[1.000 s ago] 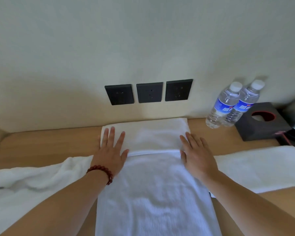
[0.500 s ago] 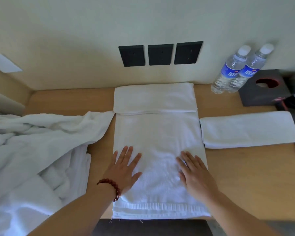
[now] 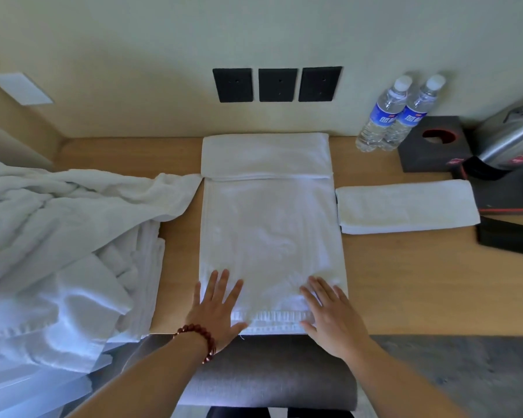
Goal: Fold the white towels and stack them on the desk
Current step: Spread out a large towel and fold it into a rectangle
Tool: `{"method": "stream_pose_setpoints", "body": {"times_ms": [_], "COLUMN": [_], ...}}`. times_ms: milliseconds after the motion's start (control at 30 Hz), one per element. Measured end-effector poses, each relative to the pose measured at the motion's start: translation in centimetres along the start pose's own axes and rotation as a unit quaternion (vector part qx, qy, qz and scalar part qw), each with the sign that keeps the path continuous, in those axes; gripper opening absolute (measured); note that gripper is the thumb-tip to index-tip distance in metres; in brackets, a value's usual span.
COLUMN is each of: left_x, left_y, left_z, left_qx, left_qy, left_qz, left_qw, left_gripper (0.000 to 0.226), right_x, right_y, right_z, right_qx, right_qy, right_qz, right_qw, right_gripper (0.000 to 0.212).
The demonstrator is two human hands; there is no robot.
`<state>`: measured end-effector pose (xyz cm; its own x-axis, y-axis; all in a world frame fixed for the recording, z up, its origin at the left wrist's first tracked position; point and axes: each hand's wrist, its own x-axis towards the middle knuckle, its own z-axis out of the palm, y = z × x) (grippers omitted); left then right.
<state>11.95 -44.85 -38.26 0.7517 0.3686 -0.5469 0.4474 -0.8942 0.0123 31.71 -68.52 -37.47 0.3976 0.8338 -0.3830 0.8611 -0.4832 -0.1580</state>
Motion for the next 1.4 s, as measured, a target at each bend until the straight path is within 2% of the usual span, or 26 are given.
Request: {"method": "stream_pose_setpoints", "body": {"times_ms": [200,300,433,533,633,833,967,1267,1400], "left_x": [-0.8,-1.5,-1.7,-1.9,-1.9,-1.5,-1.3,-2.1,-1.9], "left_y": [1.2,0.7,-1.0,-1.1,-0.2,-0.1,0.1,0.0,-0.4], "left_z": [-0.8,-0.1,0.8,0.1,-0.3,-1.8,-1.9,-2.1,-2.5], "left_qx": [0.022,0.042,0.046,0.049,0.050,0.053,0.077,0.088,0.065], "left_qy": [-0.010,-0.002,0.005,0.014,0.008,0.027,0.028,0.072,0.124], "left_qz": [0.012,0.027,0.054,0.080,0.070,0.086,0.092,0.132,0.160], "left_qw": [1.000,0.999,0.997,0.995,0.996,0.995,0.992,0.985,0.977], "left_gripper": [0.096,0.101,0.112,0.089,0.067,0.064,0.050,0.080,0.069], "right_x": [-1.9,-2.8,-3.4,-3.5,-3.5,-2.8,-2.4,-1.3,-0.8], "right_y": [-0.4,0.2,1.0,1.3,1.6,2.6,2.4,-1.3,-0.9], "right_z": [0.3,0.5,0.8,0.7,0.4,-0.6,-1.1,0.1,-0.3], "right_qx": [0.008,0.006,-0.001,0.004,0.017,0.033,-0.006,-0.025,-0.041], "right_qy": [-0.024,-0.032,-0.013,-0.003,0.001,0.032,0.041,0.058,0.049], "right_qz": [0.015,0.039,0.043,0.030,0.017,-0.012,-0.014,-0.024,-0.013], "right_qw": [1.000,0.999,0.999,1.000,1.000,0.999,0.999,0.998,0.998], "right_gripper": [0.099,0.102,0.092,0.089,0.089,0.066,0.065,0.051,0.050]}}
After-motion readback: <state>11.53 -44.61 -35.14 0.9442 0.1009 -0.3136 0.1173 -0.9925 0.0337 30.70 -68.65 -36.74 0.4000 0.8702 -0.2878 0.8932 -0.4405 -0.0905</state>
